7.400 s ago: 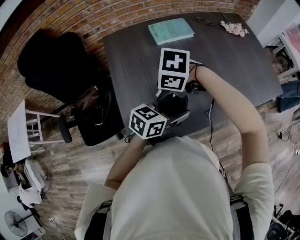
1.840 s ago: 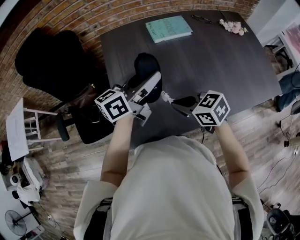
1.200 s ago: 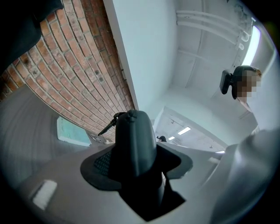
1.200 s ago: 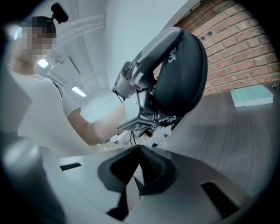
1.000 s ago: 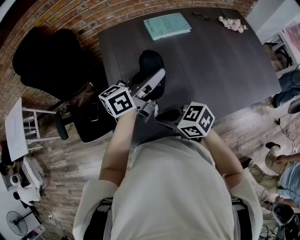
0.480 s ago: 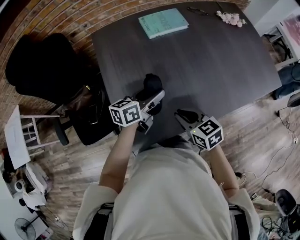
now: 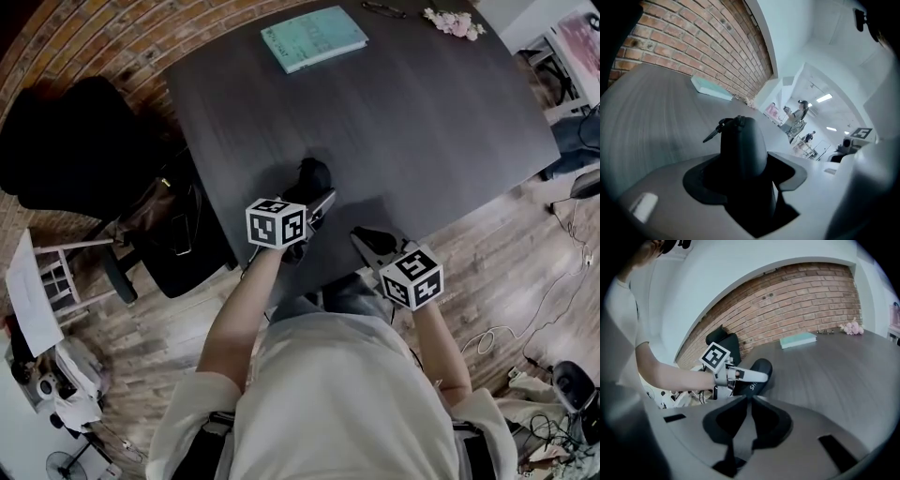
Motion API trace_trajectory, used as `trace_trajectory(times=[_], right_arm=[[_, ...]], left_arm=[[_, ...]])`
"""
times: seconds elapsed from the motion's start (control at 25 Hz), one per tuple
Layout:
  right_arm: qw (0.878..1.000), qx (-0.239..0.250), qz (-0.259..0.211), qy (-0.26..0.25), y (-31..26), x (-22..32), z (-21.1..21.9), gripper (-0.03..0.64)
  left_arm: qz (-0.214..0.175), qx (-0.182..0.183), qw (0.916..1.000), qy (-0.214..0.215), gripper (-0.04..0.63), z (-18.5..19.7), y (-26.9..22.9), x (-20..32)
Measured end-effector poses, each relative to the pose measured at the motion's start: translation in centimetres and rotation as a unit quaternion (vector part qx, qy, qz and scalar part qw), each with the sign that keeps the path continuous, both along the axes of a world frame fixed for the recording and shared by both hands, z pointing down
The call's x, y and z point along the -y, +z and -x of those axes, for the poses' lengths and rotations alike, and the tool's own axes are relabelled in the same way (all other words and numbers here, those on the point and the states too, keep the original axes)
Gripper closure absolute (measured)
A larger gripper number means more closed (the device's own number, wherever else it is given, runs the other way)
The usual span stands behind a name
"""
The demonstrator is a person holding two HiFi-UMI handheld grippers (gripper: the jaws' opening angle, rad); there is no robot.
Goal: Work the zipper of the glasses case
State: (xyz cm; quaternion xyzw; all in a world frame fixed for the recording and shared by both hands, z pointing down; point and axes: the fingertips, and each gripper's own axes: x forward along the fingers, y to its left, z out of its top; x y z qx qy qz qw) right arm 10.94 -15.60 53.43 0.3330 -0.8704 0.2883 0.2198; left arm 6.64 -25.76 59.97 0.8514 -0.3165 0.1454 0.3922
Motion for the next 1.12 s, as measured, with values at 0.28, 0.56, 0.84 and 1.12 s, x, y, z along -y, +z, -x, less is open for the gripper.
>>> trace_trajectory(times=[0.28, 0.56, 0.84, 1.12], right_arm=[[1.0, 0.005, 0.01, 0.003, 0.6, -1.0, 1.8, 0.588], [1.0, 0.002, 0.001, 0.008, 0.1, -2.6, 3.4, 0.588], [0.999, -0.004, -0.037, 0.039, -1.7, -4.4, 5.4, 0.588], [0.991, -0.001, -0.101, 0.086, -4.9, -7.7, 8.4, 0.595]], left_arm=[[-0.012, 0.055, 0.9977, -0.038, 0.3, 3.3, 1.0, 1.4], [-0.026, 0.074, 0.9893, -0.123, 0.216, 10.2, 0.2, 1.9], [-0.045, 0.051, 0.9878, -0.14, 0.216, 14.2, -2.8, -0.7], [-0.079, 0.034, 0.9903, -0.109, 0.219, 16.5, -6.8, -7.0]])
